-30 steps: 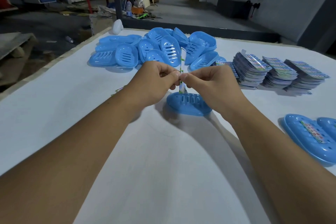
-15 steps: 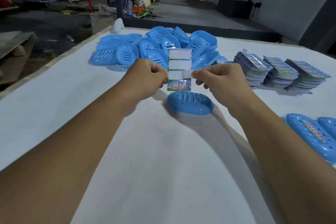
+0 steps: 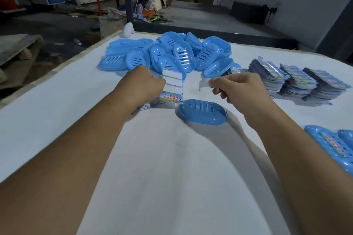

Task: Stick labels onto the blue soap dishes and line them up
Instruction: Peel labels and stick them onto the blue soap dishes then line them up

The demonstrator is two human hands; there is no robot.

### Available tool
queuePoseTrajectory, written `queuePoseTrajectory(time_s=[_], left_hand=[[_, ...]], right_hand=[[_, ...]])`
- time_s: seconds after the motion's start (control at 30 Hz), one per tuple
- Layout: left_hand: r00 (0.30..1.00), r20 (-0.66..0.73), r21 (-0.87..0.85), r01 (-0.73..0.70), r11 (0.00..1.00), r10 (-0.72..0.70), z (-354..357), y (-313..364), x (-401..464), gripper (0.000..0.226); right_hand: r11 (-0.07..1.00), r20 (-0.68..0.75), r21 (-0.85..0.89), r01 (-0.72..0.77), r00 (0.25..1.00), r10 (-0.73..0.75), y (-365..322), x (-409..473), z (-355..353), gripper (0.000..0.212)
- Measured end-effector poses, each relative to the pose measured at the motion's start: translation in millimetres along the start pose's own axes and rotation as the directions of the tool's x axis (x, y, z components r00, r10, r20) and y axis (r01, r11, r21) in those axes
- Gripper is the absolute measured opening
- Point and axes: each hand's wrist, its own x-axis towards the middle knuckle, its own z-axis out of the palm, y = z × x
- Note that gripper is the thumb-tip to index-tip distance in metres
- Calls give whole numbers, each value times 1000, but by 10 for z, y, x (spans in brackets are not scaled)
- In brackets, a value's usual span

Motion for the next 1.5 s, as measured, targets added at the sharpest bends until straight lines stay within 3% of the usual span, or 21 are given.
queuePoseTrajectory(time_s=[0.3,0.5,0.57,0.67,0.73,0.8,0.87,0.97,1.07,1.5], left_hand=[[1000,-15,508,16,861,-10,-120,-119,36,34],[998,-69,646,45,762,-1,-198,-138,4,28],[993,-109,558,18,830,52,-203,-124,-5,21],[988,-101,94,-112,989,121,-138,19,-58,21],[990,-13,-219,-141,965,141,-52,165,-161,24],[986,79,-362,-108,926,146,39,264,-264,22],[979,136,-437,-78,896,151,107,305,-326,17],[968,205,-511,-19,859,143,142,337,-372,16],[960,251,-565,45,824,120,144,356,-395,13],[964,249,-616,87,783,89,160,327,-358,17]], right_hand=[[999,5,-20,-38,999,39,-15,-37,62,24],[997,18,-55,-49,999,50,-33,-60,88,25],[996,14,-70,-55,998,56,-34,-67,111,25],[993,-2,-106,-53,999,53,-42,-74,146,21],[993,-5,-111,-37,999,37,-44,-76,159,23],[993,2,-119,4,1000,-3,-42,-82,166,31],[990,16,-131,51,999,-49,-45,-95,173,33],[988,16,-130,86,996,-85,-55,-100,183,20],[986,9,-128,104,995,-104,-56,-99,178,24],[982,127,-69,175,978,-165,-39,-124,154,20]])
